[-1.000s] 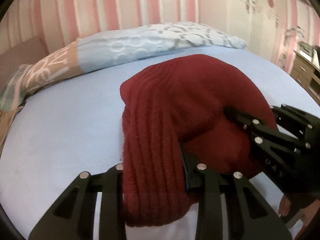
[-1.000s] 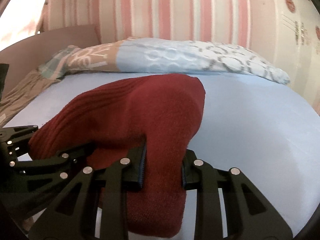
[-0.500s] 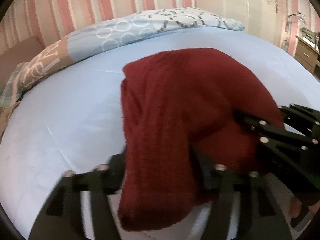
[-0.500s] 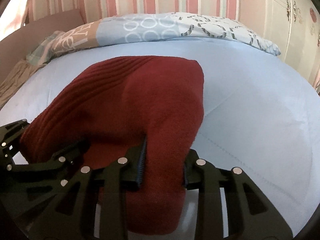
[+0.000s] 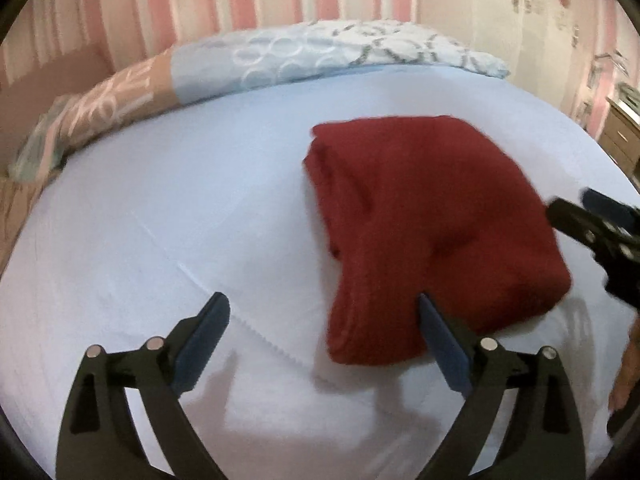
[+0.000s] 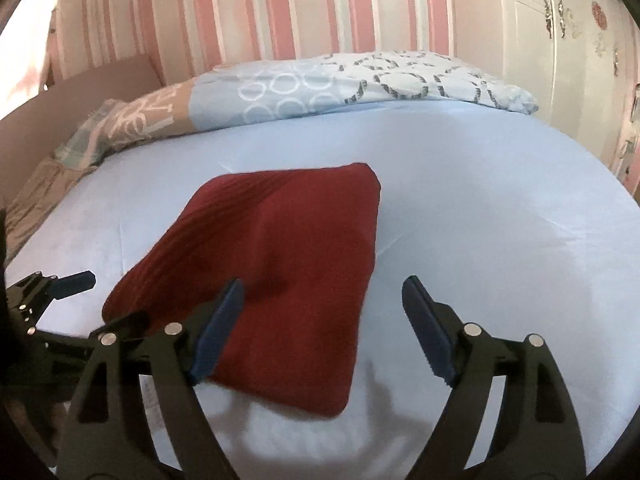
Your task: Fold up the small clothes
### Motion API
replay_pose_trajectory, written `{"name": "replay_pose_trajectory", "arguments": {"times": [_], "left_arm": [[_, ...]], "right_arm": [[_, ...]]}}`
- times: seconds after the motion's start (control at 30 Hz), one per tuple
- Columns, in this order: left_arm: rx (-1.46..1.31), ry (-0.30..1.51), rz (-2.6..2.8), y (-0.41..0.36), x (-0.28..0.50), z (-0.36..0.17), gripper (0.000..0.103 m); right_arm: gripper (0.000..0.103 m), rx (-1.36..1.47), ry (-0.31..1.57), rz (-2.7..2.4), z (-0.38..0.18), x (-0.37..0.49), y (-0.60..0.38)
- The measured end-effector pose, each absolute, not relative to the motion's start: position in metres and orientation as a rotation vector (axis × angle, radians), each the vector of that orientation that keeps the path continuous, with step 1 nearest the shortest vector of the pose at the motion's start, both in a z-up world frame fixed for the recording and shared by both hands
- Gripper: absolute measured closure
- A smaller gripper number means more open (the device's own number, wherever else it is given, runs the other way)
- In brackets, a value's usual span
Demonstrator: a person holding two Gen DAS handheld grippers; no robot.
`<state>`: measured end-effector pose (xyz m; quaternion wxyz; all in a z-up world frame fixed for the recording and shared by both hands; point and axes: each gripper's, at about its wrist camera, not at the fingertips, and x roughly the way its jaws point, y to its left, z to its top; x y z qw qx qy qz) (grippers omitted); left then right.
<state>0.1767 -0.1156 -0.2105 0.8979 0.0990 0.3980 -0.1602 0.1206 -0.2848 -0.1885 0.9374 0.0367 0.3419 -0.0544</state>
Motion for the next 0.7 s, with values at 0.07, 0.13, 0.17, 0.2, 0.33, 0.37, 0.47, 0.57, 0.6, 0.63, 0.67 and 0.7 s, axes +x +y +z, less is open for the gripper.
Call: {"name": "replay_pose_trajectory", "arguments": {"times": [0.07,0.13,0.17,0.2,0.33,0.37,0.47,0.57,0.6,0.63,0.67,0.7], "left_arm": [[0.194,0.845,-0.315,-0.114,0.183,-0.216,0.009],[0.196,0.847,-0.308,-0.114,0.185,-0.220,0.006],[0.204,0.849,-0.300,-0.115,0.186,-0.222,0.004],[0.208,0.856,-0.296,-0.115,0.187,-0.225,0.004],[0.206,0.866,-0.302,-0.111,0.189,-0.234,0.003],[0.220,0.853,-0.300,-0.111,0.188,-0.236,0.001],[0.258,0.826,-0.301,-0.113,0.188,-0.241,0.001],[0.242,0.820,-0.307,-0.110,0.185,-0.236,0.001],[0.240,0.817,-0.307,-0.109,0.184,-0.233,0.001],[0.236,0.812,-0.307,-0.108,0.181,-0.230,0.002],[0.233,0.807,-0.305,-0.106,0.177,-0.225,0.002],[0.233,0.805,-0.301,-0.105,0.173,-0.220,0.002]], "right_arm": [[0.022,0.034,0.730,-0.142,-0.195,0.125,-0.278],[0.022,0.007,0.790,-0.156,-0.208,0.131,-0.273],[0.024,-0.006,0.813,-0.162,-0.214,0.133,-0.272],[0.026,-0.025,0.840,-0.171,-0.221,0.135,-0.272],[0.022,-0.009,0.870,-0.181,-0.242,0.135,-0.283],[0.019,-0.007,0.868,-0.182,-0.245,0.136,-0.285],[0.016,-0.006,0.867,-0.178,-0.249,0.138,-0.287],[0.020,0.003,0.852,-0.154,-0.243,0.135,-0.284],[0.022,0.011,0.845,-0.140,-0.240,0.133,-0.283],[0.022,0.021,0.833,-0.131,-0.235,0.130,-0.282],[0.021,0.044,0.811,-0.111,-0.228,0.124,-0.281],[0.013,0.065,0.792,-0.095,-0.222,0.118,-0.280]]}}
